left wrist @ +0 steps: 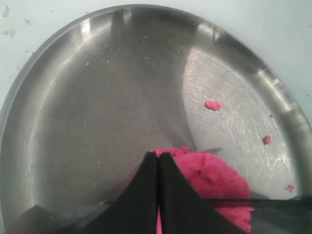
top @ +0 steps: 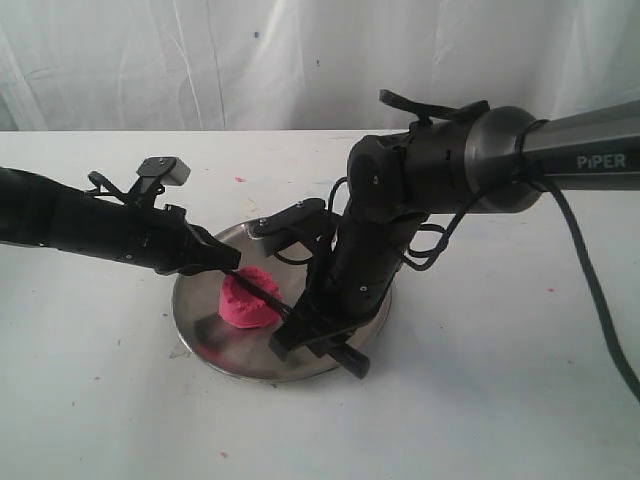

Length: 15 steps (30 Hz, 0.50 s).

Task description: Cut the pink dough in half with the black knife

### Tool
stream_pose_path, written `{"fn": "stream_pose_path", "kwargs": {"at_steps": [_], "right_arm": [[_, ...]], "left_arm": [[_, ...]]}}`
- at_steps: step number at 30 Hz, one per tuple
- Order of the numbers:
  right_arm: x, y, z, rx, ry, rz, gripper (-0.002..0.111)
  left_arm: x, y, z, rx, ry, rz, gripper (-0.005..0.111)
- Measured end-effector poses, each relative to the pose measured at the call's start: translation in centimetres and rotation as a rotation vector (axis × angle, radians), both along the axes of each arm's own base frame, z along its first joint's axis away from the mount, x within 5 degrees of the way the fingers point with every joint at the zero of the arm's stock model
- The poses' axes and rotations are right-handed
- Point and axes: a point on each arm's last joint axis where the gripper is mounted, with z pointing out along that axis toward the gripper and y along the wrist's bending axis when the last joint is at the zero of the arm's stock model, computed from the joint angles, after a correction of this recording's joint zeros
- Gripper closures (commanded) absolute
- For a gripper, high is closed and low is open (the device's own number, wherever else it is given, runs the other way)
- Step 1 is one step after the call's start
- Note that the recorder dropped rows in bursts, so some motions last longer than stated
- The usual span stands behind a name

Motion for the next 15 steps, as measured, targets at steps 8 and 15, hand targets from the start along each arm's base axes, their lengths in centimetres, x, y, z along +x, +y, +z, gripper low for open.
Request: {"fn": "stream_pose_path", "kwargs": {"at_steps": [8,15], "right_arm": [[0.05,0.13,-0.62,-0.007,0.008,0.001,0.108],[0.05,0.13,-0.62,-0.007,0.008,0.001,0.108]], "left_arm": [[-0.01,0.06,-0.08,0.013,-0.001,-0.002,0.107],[-0.03,0.08,-0.11,0.019,-0.002,-0.006,0.107]]}}
